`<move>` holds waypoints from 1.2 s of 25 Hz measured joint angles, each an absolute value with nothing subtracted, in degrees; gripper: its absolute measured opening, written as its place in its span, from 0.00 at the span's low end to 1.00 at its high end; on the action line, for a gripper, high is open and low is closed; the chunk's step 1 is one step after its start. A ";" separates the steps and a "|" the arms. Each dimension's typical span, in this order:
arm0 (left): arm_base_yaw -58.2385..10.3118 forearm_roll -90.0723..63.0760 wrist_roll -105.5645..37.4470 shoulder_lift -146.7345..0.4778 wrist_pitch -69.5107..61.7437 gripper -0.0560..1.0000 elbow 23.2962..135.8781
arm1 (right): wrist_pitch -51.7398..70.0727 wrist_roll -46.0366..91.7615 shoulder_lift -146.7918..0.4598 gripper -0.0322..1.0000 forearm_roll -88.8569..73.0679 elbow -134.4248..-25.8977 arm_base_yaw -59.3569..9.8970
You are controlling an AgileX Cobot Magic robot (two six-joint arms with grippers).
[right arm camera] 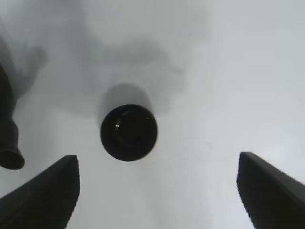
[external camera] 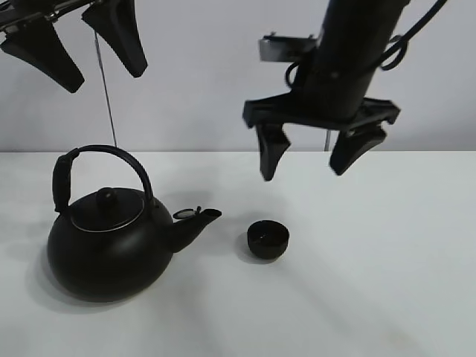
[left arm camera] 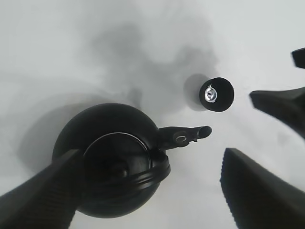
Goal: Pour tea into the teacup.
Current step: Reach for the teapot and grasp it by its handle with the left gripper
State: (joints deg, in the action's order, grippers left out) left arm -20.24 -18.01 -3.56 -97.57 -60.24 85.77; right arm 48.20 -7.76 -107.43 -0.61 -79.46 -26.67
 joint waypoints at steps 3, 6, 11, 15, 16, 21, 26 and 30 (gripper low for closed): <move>-20.24 -18.01 -3.56 -97.57 -60.24 0.59 85.77 | 50.85 -8.53 -103.49 0.63 -0.73 -79.46 -22.35; -20.24 -18.01 -3.56 -97.57 -60.24 0.59 85.77 | 51.55 -8.81 -99.79 0.63 -2.09 -79.46 -18.76; -20.24 -18.01 -3.56 -97.57 -60.20 0.59 85.77 | 51.73 -8.93 -97.50 0.63 -4.75 -79.46 -16.82; -20.24 -18.01 -3.56 -97.57 -60.20 0.59 85.77 | 52.06 -8.93 -97.56 0.63 -6.48 -79.46 -16.93; -20.24 -18.01 -3.56 -97.57 -60.20 0.59 85.77 | 52.06 -8.93 -97.56 0.63 -6.71 -79.46 -16.93; -20.24 -18.01 -3.56 -97.57 -60.20 0.59 85.77 | 52.12 -8.93 -97.56 0.63 -6.89 -79.46 -16.93; -20.24 -18.01 -3.56 -97.57 -60.18 0.59 85.77 | 51.95 -8.93 -97.56 0.63 -6.89 -79.46 -16.93; -20.24 -18.01 -3.56 -97.57 -60.14 0.59 85.77 | 51.82 -8.93 -97.56 0.63 -6.89 -79.46 -16.93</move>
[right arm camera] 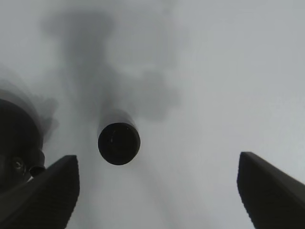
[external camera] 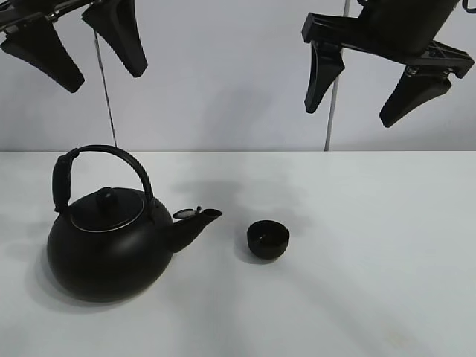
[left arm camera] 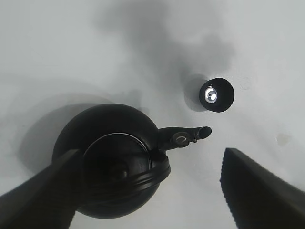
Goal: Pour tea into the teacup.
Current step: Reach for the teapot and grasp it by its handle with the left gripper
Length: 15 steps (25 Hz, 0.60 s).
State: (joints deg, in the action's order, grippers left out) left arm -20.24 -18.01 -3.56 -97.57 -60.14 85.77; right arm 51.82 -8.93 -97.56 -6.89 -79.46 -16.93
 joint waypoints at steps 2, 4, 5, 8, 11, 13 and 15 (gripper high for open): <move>-20.24 -18.01 -3.56 -97.57 -60.14 0.59 85.77 | 51.48 -8.93 -97.56 0.63 -6.89 -79.46 -16.93; -20.24 -18.01 -3.56 -97.57 -60.14 0.59 85.77 | 51.48 -8.93 -97.56 0.63 -6.89 -79.46 -16.93; -20.24 -18.01 -3.56 -97.57 -60.14 0.59 85.77 | 51.48 -8.93 -97.56 0.63 -6.89 -79.46 -16.93; -20.24 -18.01 -3.56 -97.57 -59.96 0.59 85.77 | 51.48 -8.93 -97.56 0.63 -6.89 -79.46 -16.93; -20.24 -18.01 -3.56 -97.57 -59.97 0.59 85.77 | 51.48 -8.93 -97.56 0.63 -6.89 -79.46 -16.93; -20.24 -18.01 -3.56 -97.57 -59.97 0.59 85.77 | 51.48 -8.93 -97.56 0.63 -6.89 -79.46 -16.93; -20.24 -18.01 -3.56 -97.57 -59.97 0.59 85.77 | 51.41 -8.95 -97.56 0.63 -6.89 -79.46 -16.93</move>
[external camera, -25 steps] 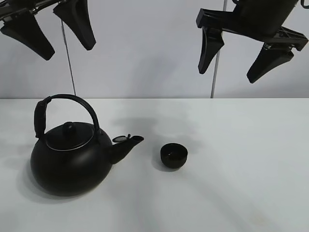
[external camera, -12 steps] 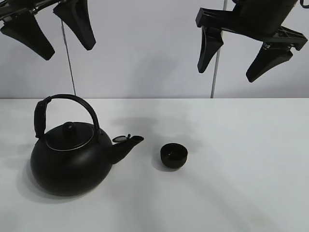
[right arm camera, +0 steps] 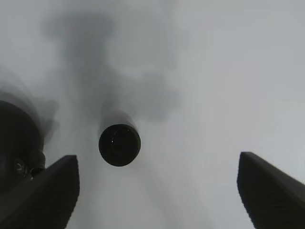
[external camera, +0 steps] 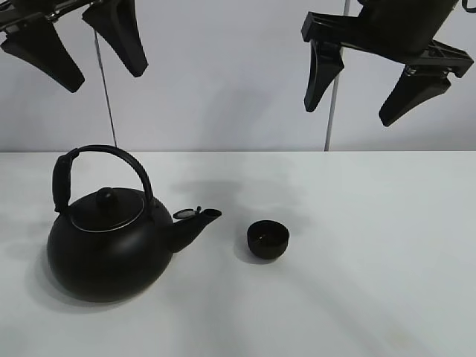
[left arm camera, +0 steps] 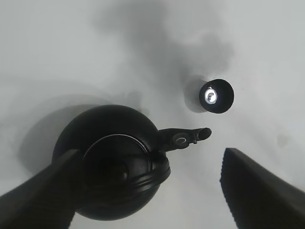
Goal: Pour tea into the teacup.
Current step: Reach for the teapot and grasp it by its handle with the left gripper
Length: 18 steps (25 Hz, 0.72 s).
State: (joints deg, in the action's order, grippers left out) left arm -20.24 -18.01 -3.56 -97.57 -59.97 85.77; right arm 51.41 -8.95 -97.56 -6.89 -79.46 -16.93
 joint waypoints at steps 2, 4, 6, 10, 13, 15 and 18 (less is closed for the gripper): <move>-20.24 -18.01 -3.56 -97.57 -59.36 0.59 85.77 | 51.11 -8.95 -97.56 0.63 -6.89 -79.46 -16.93; -20.24 -18.01 -3.56 -97.57 -57.39 0.59 85.77 | 50.82 -8.95 -97.56 0.63 -6.89 -79.46 -16.93; -20.24 -18.01 -3.56 -97.57 -55.05 0.59 85.77 | 49.97 -8.95 -97.56 0.63 -6.89 -79.46 -16.93; -20.24 -18.01 -3.56 -97.57 -53.25 0.59 85.88 | 47.21 -8.95 -97.56 0.63 -6.89 -79.46 -16.93; -19.54 -16.77 -3.56 -97.01 -55.46 0.59 86.32 | 44.46 -8.95 -97.56 0.63 -6.89 -79.46 -16.93; -18.38 -14.57 -3.56 -95.57 -56.65 0.59 86.32 | 42.62 -8.95 -97.56 0.63 -6.89 -79.46 -16.93; -17.79 -9.76 -3.56 -91.06 -56.39 0.59 85.34 | 40.11 -8.95 -97.56 0.63 -6.95 -79.46 -16.93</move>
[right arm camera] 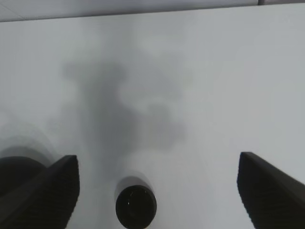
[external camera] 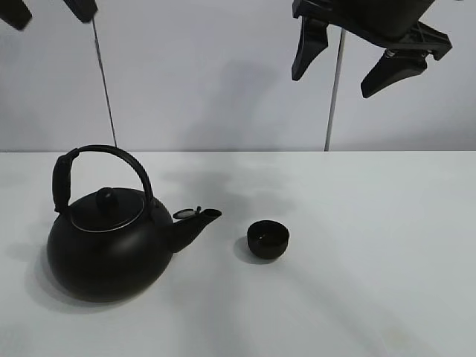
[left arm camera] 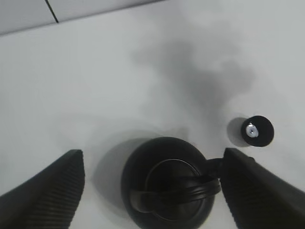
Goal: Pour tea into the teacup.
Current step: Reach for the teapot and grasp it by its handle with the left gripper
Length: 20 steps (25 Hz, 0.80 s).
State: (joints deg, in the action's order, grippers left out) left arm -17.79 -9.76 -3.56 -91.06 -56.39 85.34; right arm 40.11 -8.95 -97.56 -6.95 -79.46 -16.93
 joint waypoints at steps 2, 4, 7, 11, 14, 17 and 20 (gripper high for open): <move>-17.87 -6.10 -4.18 -86.70 -54.23 0.59 83.40 | 38.50 -8.95 -97.56 0.63 -6.95 -79.46 -16.93; -18.17 -2.72 -5.06 -82.58 -50.08 0.59 79.78 | 37.34 -8.95 -97.56 0.63 -7.00 -79.46 -16.93; -18.31 1.66 -6.15 -76.96 -39.35 0.59 70.15 | 35.35 -8.95 -97.56 0.63 -7.12 -79.46 -16.93; -18.16 6.09 -5.80 -70.98 -23.90 0.59 53.14 | 34.23 -8.95 -97.56 0.63 -7.12 -79.46 -16.93; -18.05 9.12 -5.66 -69.24 -7.29 0.59 39.60 | 33.77 -8.95 -97.56 0.63 -7.12 -79.46 -16.93; -16.93 9.36 -5.51 -69.23 11.97 0.59 30.15 | 33.48 -8.95 -97.56 0.63 -7.12 -79.46 -16.93; -14.84 9.41 -5.51 -70.09 28.93 0.59 22.92 | 33.47 -8.95 -97.56 0.63 -7.12 -79.46 -16.93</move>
